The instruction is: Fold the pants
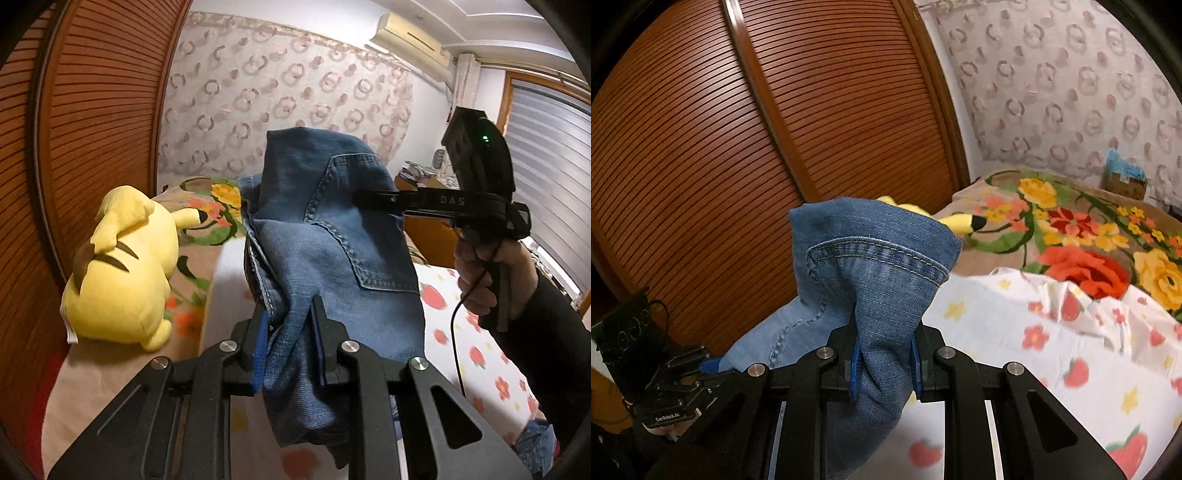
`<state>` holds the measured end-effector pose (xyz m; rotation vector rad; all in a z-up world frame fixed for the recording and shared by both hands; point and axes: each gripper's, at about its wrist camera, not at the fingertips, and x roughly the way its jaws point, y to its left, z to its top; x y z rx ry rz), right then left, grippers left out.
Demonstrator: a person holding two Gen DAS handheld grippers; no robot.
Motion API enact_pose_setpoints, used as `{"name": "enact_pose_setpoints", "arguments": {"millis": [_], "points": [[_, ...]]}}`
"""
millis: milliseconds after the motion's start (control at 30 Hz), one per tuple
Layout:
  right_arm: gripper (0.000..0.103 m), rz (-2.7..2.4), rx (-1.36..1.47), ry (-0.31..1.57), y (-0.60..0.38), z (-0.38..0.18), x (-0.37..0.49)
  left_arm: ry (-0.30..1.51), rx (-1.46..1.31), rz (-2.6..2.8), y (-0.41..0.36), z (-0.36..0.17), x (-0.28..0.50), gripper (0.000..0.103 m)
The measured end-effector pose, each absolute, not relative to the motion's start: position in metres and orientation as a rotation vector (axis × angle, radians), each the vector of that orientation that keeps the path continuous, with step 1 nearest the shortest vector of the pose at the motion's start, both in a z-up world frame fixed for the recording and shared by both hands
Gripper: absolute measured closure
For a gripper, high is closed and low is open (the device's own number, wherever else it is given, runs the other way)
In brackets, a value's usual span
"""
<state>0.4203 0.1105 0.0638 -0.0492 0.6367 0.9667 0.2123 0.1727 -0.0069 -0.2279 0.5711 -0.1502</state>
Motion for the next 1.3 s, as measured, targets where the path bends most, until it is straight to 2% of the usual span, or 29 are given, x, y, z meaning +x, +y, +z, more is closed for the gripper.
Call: {"name": "enact_pose_setpoints", "arguments": {"millis": [367,500,567,700,867,1100,1300], "points": [[0.081,0.930,-0.065,0.715,0.163,0.023,0.505,0.659,-0.203,-0.092,0.193,-0.040,0.283,0.081],[0.071,0.896,-0.117,0.793,0.180,-0.005,0.522,0.733,-0.181,-0.068,0.193,-0.064,0.291,0.081],[0.061,0.861,-0.142,0.828,0.186,-0.019,0.528,0.758,-0.184,-0.057,0.192,-0.073,0.290,0.081],[0.050,0.818,-0.139,0.798,0.181,-0.020,0.529,0.765,-0.201,-0.053,0.194,-0.077,0.287,0.080],[0.050,0.696,-0.157,0.700,0.174,-0.004,0.514,0.769,-0.204,-0.046,0.195,-0.082,0.286,0.077],[0.050,0.664,-0.164,0.744,0.182,-0.025,0.508,0.775,-0.186,-0.016,0.194,-0.079,0.288,0.067],[0.050,0.674,-0.166,0.714,0.161,0.005,0.481,0.775,-0.164,0.020,0.193,-0.074,0.285,0.064]]}}
